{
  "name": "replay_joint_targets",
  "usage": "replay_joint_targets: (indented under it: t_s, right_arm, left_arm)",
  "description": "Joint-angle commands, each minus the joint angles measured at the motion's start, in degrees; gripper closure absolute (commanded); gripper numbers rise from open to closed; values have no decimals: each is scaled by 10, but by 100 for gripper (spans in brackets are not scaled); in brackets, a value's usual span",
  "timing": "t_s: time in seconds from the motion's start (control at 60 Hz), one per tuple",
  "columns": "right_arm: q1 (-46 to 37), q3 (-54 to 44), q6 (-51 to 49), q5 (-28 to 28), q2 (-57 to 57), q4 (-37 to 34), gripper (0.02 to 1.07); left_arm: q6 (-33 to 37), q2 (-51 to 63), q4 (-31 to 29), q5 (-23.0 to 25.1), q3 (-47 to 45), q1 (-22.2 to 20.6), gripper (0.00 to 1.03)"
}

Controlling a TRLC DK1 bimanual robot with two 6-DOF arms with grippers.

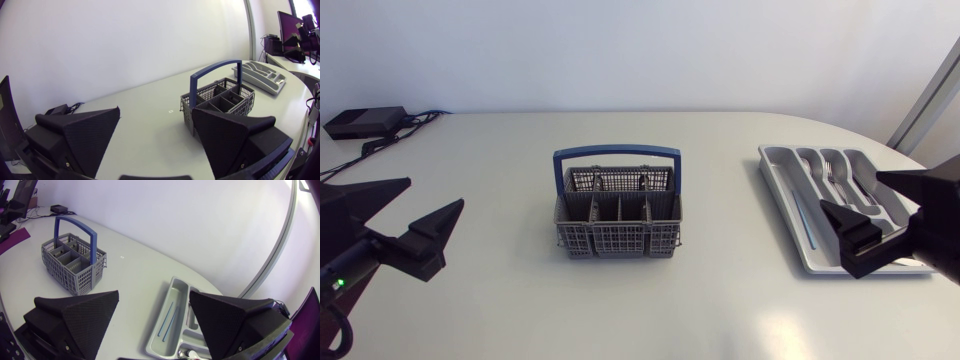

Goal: Sort the cutlery from the basket into the organizer compartments.

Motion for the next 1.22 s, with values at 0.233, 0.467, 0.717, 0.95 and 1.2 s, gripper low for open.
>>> replay_joint_targets:
  t_s: [0.233,0.467,0.717,0.95,1.2]
  right_arm:
    - [-29,-103,73,6,-86,62,6]
    - [-49,-176,124,2,-147,122,6]
    - [-69,-248,173,-3,-206,181,6]
    - [-86,-306,214,-6,-253,229,6]
    - [-86,-306,214,-6,-253,229,6]
  left_arm:
    - [-83,-100,48,-58,-102,-5,4]
    - [-132,-173,79,-102,-170,-10,4]
    - [-161,-216,98,-128,-209,-13,4]
    - [-161,-216,98,-128,-209,-13,4]
    - [-161,-216,98,-128,-209,-13,4]
